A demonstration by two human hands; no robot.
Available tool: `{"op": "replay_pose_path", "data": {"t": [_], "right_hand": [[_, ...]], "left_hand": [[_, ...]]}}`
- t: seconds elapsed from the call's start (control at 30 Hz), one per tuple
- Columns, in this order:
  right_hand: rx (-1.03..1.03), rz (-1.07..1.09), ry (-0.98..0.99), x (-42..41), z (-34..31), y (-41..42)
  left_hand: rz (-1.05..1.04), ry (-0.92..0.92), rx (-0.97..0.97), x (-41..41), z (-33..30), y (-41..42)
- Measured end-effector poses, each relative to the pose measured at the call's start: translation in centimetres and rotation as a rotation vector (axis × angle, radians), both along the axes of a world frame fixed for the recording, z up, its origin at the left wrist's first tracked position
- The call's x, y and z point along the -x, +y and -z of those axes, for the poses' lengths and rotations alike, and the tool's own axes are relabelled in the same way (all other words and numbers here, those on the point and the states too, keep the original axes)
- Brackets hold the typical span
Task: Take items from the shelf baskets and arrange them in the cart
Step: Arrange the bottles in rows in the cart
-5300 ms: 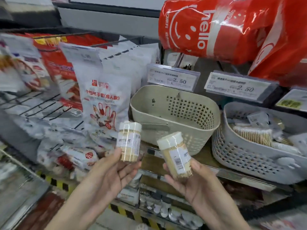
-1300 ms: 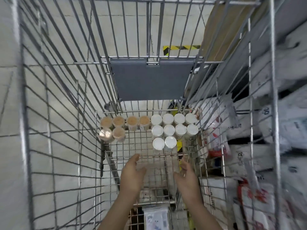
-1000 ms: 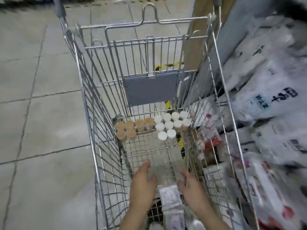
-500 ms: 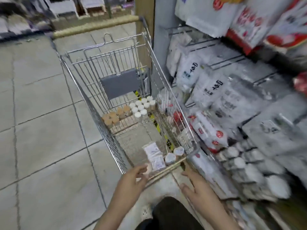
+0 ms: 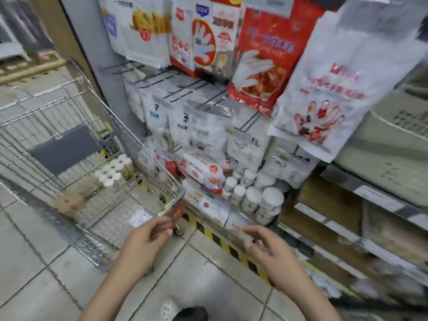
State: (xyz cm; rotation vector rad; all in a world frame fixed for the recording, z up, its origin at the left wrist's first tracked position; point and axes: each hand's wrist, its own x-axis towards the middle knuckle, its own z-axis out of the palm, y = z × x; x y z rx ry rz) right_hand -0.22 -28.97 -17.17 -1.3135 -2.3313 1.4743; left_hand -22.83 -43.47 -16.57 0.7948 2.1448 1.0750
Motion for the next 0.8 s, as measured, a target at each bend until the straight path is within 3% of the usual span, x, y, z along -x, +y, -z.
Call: {"op": "replay_pose_path", "data": {"t": [0.43,0.6,0.8], "right_hand": [[-0.067,0.426,0.041,-25.5,-4.7,4.9],[-0.139,0.525,0.102,-28.8,-6.8,7.7],[-0.46,0.559,0.223,-28.0,-10.7,13.4]], "left_hand": [[0.548,0.013,-0.052,-24.0,-2.3,14.7],[0.649,0.005,-0.105,-26.4,-5.2,19.0],[0.663,0.042,-0.341,-24.9,-10.8,26.4]]}}
